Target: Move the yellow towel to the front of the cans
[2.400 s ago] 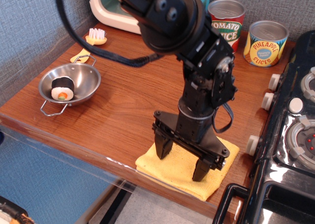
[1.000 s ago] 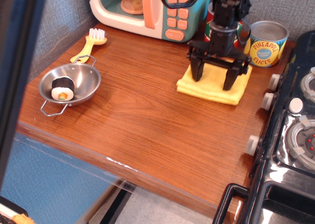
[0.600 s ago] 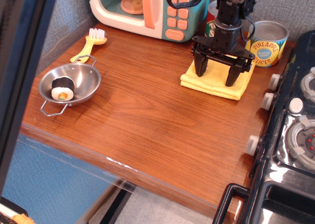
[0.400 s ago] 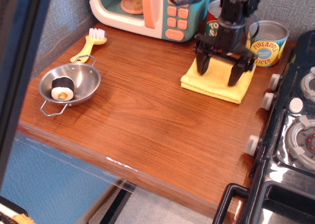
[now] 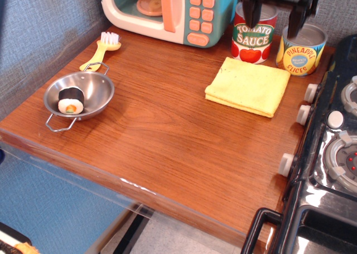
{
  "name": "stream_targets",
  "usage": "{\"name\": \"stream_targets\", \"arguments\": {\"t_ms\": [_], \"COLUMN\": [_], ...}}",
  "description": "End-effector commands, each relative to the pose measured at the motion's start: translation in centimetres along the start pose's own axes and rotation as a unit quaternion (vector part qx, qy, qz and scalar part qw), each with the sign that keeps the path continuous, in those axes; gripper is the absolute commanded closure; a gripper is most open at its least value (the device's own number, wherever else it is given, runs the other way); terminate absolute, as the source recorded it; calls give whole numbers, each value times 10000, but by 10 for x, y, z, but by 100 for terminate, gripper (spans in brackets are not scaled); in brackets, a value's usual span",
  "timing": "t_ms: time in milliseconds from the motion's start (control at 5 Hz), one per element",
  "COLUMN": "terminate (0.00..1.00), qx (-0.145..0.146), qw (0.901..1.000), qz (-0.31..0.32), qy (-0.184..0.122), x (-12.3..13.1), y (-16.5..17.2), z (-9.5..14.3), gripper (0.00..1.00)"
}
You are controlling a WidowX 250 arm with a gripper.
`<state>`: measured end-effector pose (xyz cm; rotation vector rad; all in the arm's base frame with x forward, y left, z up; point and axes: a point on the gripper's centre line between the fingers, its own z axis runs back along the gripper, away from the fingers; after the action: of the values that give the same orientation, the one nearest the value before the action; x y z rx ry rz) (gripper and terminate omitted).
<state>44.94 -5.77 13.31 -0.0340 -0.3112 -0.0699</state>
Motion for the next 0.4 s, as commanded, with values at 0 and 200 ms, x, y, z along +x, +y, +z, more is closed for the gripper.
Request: {"name": "stream_targets", "arguments": {"t_ms": [0,200], "terminate": [0,0], "qx": [297,411], "qw": [9993,9991], "qz": [-13,-30], "qy": [-228,95], "x": [-74,-116], "y": [37,53], "z": [41,23], "gripper": [0,0]}}
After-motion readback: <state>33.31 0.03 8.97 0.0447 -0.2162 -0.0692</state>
